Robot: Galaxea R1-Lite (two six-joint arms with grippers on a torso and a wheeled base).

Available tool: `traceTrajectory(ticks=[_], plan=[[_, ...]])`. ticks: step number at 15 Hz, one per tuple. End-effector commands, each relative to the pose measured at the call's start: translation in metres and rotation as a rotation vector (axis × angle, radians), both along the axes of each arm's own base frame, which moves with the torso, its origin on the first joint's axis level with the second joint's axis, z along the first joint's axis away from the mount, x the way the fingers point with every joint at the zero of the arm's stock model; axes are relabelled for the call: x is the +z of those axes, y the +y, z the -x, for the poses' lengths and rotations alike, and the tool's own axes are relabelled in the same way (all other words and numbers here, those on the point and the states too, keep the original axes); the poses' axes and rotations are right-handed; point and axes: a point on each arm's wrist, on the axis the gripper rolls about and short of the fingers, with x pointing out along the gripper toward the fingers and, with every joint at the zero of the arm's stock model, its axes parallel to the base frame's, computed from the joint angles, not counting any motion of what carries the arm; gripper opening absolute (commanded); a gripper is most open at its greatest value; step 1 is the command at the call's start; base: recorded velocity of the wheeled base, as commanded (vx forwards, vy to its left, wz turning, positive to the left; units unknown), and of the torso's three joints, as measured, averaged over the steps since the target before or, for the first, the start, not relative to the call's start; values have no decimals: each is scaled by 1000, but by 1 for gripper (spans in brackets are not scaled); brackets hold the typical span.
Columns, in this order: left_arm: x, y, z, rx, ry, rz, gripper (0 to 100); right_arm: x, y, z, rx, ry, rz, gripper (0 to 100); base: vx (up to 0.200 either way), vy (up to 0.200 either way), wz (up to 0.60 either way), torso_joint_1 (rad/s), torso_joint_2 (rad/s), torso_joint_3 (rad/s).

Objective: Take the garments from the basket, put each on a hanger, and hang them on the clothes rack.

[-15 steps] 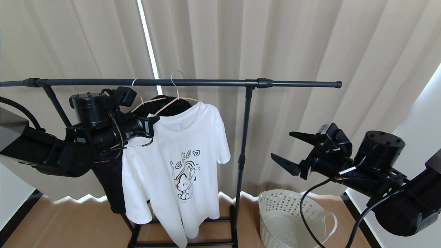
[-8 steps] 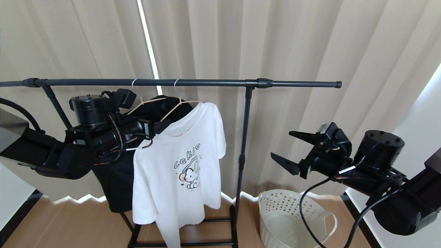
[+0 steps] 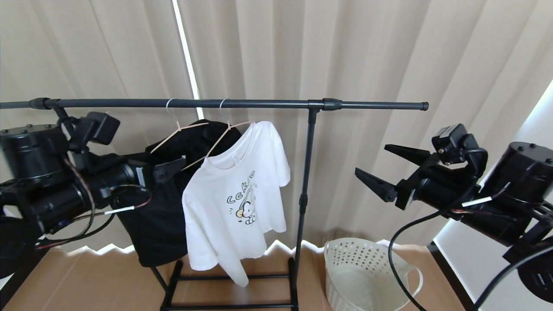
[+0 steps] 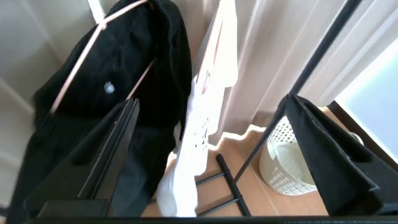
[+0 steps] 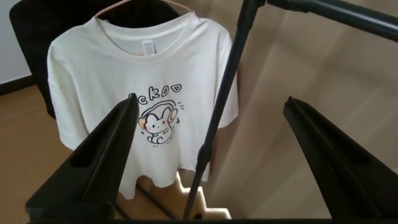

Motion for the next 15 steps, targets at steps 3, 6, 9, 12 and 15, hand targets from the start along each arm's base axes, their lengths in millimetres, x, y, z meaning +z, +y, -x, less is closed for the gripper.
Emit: traceTrajectory(ticks=[3,6,9,12,15], plan=[[-17,16,131,52,-29,-12,100,50,-31,141,-46,98,47,100,0,0,0,0,0,0],[-52,13,187,23,-12,-19,100,13,-58,207,-14,196,105,100,0,0,0,0,0,0],[-76,13,240,-20,86,15,100,-44,-78,244,-80,211,117,100,0,0,0,0,0,0],[-91,14,266,-114,89,41,100,-83,-88,261,-139,246,119,100,0,0,0,0,0,0],[-90,14,268,-99,61,46,100,-83,-91,269,-290,187,58,100,0,0,0,0,0,0]])
